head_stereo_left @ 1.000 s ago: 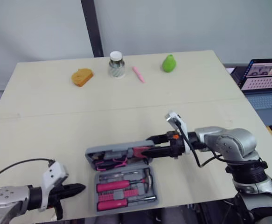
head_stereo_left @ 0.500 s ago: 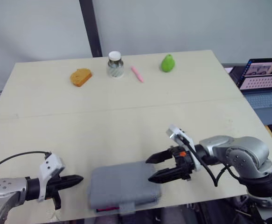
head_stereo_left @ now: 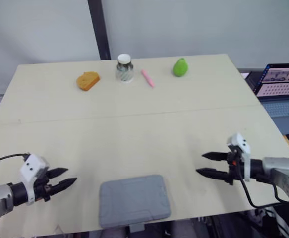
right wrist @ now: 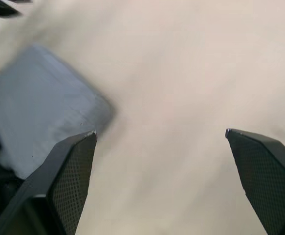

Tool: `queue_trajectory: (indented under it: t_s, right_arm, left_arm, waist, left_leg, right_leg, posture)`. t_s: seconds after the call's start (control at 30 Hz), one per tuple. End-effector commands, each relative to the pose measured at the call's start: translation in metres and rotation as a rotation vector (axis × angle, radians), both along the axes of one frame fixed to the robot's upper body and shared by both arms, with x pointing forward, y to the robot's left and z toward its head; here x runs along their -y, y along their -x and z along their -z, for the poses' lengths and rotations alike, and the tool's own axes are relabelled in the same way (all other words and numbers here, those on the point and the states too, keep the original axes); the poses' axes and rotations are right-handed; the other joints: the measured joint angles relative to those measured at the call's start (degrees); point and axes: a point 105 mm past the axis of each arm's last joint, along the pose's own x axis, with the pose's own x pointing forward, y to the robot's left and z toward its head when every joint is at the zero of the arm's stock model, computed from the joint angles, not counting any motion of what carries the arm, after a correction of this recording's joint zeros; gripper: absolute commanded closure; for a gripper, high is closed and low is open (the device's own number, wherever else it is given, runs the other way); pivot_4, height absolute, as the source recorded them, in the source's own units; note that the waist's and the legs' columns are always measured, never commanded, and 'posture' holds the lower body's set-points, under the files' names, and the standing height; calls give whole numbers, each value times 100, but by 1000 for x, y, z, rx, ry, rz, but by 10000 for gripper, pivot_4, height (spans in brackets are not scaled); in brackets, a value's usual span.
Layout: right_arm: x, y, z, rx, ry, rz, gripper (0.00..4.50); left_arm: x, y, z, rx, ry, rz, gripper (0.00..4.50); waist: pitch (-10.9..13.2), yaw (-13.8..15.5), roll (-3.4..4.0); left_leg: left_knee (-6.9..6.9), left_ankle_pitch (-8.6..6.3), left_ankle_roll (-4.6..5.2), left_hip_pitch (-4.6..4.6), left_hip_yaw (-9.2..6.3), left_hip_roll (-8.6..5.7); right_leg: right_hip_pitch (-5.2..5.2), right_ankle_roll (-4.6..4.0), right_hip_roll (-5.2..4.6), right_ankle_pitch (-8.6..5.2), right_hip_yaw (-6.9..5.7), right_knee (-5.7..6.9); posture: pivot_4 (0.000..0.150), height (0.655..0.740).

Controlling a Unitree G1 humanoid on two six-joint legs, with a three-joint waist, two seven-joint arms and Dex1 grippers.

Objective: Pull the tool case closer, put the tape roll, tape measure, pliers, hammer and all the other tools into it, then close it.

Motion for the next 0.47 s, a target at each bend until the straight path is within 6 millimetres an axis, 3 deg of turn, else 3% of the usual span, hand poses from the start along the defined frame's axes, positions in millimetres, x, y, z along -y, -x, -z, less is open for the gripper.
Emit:
queue_trajectory:
  t_s: [0.03,0.27,0.47]
  right_arm:
    - [27,-5,-9,104,49,56,0]
    - [58,-5,3,119,122,128,0]
    - [62,-5,10,121,147,126,0]
  left_arm:
    - [-23,3,-7,34,-34,-61,327]
    - [-45,6,-7,38,-73,-111,327]
    - [-47,3,-7,49,-73,-120,327]
  waist:
    - [0,-38,1]
    - [2,-53,-1]
    - [2,-44,-2]
  left_leg:
    - [0,0,0,1,2,0]
    - [-2,-1,1,3,4,3]
    - [1,-1,2,4,6,4]
  right_leg:
    - [0,0,0,0,1,2]
    - [-1,0,0,0,-1,-1]
    - [0,0,0,0,1,2]
  posture:
    - [1500,7400]
    - [1500,7400]
    - [1500,7400]
